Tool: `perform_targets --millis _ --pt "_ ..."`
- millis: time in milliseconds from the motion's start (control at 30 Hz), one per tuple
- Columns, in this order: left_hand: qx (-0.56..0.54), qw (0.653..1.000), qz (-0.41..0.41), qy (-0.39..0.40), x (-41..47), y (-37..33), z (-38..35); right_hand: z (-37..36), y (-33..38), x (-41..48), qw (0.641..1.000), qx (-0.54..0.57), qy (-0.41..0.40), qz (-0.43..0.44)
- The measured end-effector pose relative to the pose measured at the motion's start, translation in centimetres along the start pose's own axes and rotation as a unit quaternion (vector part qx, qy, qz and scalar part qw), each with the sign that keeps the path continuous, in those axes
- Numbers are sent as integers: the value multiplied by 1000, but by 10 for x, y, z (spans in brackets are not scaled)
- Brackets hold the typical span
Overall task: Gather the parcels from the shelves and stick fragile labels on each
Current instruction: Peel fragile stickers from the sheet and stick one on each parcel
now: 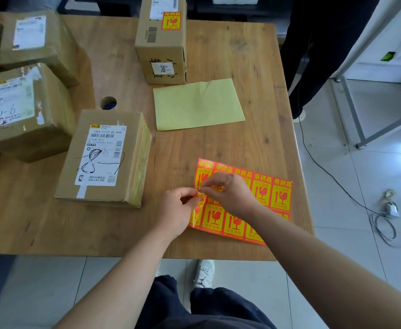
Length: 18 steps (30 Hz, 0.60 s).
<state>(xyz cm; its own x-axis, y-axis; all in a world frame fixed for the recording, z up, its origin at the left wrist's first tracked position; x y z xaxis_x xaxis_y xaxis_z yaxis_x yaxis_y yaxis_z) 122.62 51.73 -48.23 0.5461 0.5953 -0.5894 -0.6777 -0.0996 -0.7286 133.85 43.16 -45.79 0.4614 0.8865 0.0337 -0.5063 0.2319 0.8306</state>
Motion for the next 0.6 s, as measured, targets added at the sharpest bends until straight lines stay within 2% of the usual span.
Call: perform_targets --millis 200,300,433,600 --pt "18 999 -15 -34 0 1 9 10 -22 -3 994 17 -66 -86" --pt "70 993 -52 -84 -5 -3 20 20 -38 -4 987 22 -81 -139" --pt "171 974 -102 -108 -7 -10 16 38 -51 -6 973 40 -131 -187" --pt "218 967 -55 -120 4 -2 17 64 -52 -9 962 27 -186 -200"
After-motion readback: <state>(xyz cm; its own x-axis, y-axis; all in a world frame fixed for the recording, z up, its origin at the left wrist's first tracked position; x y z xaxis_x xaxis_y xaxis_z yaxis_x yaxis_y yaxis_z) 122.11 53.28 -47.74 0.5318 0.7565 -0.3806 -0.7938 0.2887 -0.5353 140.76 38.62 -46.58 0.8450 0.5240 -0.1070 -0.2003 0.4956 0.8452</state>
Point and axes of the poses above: each hand's wrist, its own x-axis towards the middle knuckle, its own z-axis out of the back of the hand, y = z × x, the point moved 10 cm from there along x, towards the middle knuckle, and after that the axes turned 14 degrees about z, right-handed, at the moved point
